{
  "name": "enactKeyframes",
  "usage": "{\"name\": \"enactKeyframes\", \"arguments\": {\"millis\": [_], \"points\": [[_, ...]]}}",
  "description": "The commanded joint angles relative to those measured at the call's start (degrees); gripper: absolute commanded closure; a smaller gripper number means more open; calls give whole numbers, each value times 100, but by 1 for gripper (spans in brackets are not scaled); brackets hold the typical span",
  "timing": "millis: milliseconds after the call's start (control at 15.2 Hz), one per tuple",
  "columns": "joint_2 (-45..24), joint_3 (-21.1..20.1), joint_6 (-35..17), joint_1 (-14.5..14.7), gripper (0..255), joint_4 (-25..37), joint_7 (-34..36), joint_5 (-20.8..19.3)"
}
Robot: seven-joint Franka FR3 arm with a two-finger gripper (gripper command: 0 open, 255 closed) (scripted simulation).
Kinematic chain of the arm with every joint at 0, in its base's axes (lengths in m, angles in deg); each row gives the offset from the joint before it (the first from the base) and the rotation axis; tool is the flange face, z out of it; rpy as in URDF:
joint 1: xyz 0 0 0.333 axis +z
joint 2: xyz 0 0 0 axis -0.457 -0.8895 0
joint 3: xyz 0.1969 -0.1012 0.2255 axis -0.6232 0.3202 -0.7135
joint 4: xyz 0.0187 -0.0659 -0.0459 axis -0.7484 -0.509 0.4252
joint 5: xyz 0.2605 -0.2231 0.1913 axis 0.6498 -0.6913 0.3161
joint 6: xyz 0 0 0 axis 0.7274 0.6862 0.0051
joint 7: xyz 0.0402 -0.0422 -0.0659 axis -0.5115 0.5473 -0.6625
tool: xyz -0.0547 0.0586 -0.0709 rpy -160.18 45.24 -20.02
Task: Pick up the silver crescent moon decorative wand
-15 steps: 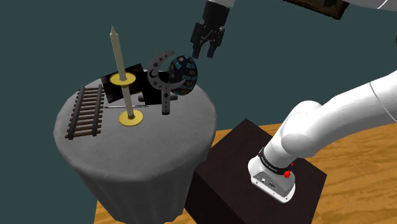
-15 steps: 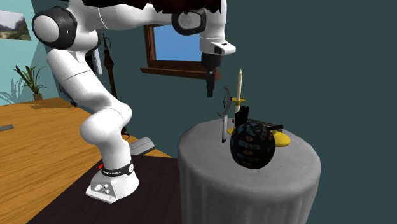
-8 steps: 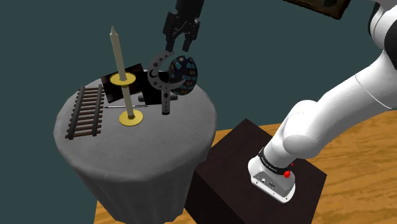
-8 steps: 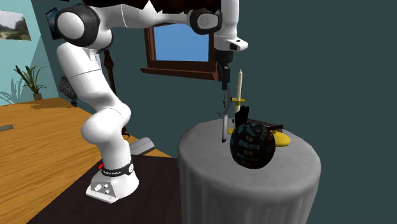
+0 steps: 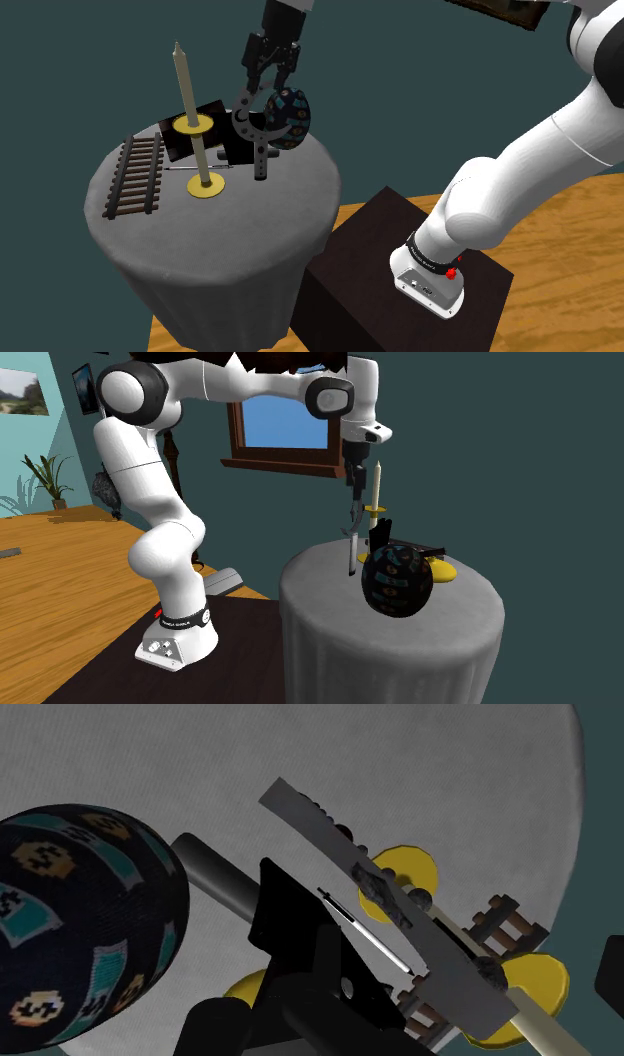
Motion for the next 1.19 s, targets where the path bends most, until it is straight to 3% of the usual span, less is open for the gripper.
{"name": "enactKeyframes", "arguments": {"millis": [0,66,132,726,1122], "points": [[2,7,-116,-5,0,-125,-52,9],[2,7,-116,-5,0,-125,-52,9],[-2,6,-115,-4,255,-119,-50,8],[2,7,-116,-5,255,-125,-52,9],[-35,28,326,-15,255,368,65,-30]]}}
